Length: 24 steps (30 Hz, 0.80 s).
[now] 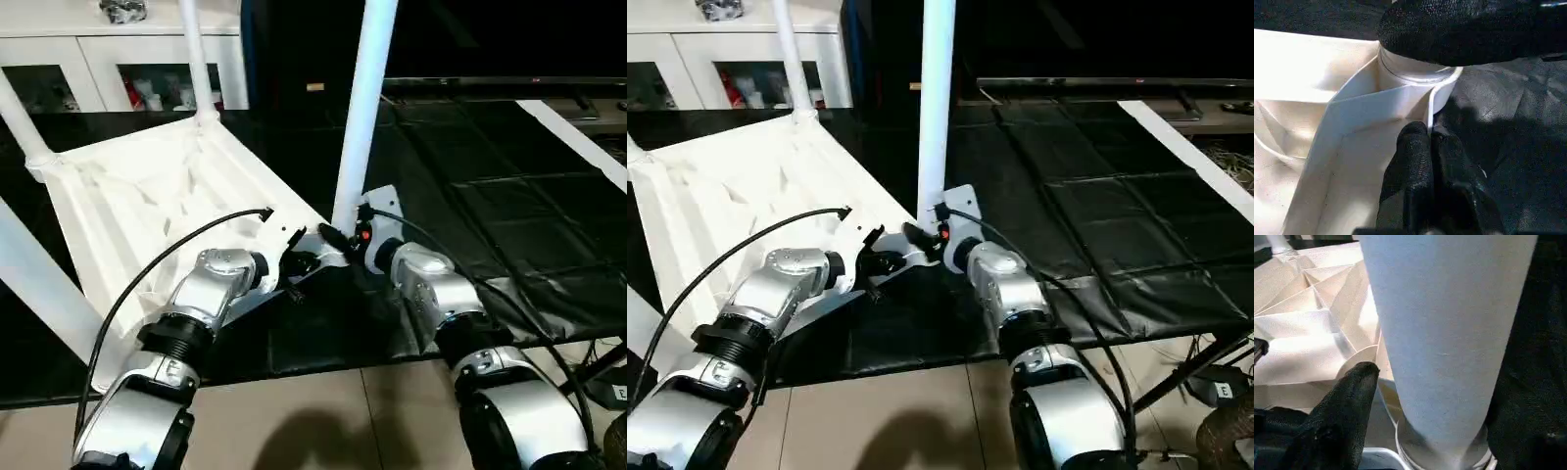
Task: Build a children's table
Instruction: Rotate leg to tighten
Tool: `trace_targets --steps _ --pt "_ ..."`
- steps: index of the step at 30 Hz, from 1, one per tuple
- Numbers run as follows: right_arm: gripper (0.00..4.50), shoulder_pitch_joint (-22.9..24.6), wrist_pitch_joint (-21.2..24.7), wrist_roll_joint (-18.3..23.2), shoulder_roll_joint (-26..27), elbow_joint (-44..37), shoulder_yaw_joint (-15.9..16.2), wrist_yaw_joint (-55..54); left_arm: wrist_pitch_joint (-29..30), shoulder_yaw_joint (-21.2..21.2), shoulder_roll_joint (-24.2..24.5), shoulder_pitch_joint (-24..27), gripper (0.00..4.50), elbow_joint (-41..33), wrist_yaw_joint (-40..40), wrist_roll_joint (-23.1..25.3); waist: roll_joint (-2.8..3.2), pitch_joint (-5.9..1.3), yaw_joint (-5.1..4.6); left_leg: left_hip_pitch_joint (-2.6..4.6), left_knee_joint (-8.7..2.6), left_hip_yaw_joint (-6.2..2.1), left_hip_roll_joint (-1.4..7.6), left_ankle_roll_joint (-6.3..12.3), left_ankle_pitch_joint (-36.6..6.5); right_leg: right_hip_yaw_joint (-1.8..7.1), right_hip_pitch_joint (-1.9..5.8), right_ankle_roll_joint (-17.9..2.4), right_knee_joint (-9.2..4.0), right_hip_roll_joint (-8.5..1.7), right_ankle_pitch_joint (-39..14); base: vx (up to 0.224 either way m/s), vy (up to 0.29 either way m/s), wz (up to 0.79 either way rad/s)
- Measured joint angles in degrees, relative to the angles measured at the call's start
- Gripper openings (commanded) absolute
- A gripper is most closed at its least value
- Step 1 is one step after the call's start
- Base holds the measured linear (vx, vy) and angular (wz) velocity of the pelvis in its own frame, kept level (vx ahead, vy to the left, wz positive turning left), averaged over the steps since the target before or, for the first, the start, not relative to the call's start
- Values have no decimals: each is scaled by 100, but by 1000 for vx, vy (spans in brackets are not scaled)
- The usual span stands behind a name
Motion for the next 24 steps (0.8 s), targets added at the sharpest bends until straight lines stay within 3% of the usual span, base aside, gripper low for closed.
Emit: trace_targets --steps 9,14,24 --pt "447 492 -114 177 -585 -199 225 1651 -372 -269 665 397 0 -577 -1157 -48 16 11 79 -22 -11 0 2 0 0 0 -10 -4 -24 7 2 0 0 0" --pt "447 616 -213 214 -1193 -398 440 3095 -1001 -583 1209 603 0 -810 -2383 -171 20 16 253 -40 5 1 3 34 -1 -1 -35 -4 -33 6 2 0 0 0" --pt "447 697 90 554 -1627 -926 940 5311 -1398 -921 1602 586 0 -848 -3571 -240 21 16 381 -68 37 0 5 56 1 0 -51 -15 -20 4 9 0 0 0"
